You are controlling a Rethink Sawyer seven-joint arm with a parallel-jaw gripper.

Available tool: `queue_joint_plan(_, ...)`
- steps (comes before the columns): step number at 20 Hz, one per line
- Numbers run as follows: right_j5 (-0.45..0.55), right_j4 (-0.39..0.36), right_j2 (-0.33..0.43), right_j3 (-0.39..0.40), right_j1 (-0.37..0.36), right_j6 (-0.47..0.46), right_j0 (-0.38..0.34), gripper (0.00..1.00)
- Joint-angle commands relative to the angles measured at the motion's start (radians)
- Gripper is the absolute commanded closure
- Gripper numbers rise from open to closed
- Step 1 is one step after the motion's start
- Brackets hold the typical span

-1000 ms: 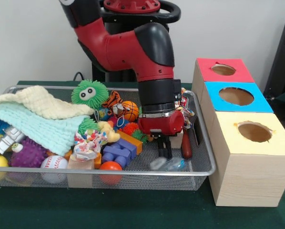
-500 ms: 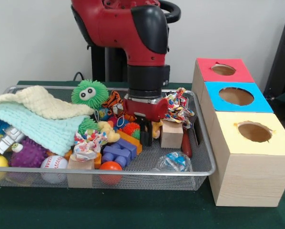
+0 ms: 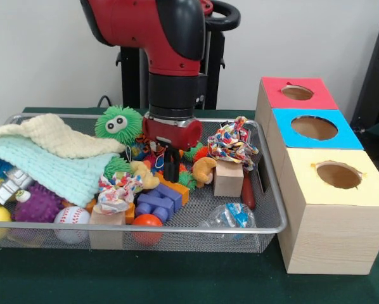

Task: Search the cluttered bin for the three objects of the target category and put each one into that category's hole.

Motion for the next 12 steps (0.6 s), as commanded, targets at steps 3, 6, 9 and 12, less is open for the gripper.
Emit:
queue_joint_plan(3, -0.085, -0.077, 0.111, -0.022, 0.011, 0.181, -0.089, 1.0)
queue_joint_plan(6, -0.087, -0.089, 0.126, -0.025, 0.012, 0.183, -0.102, 1.0)
queue_joint_plan(9, -0.092, -0.096, 0.134, -0.031, 0.016, 0.181, -0.107, 1.0)
queue_joint_plan(12, -0.093, -0.112, 0.155, -0.041, 0.019, 0.176, -0.121, 1.0)
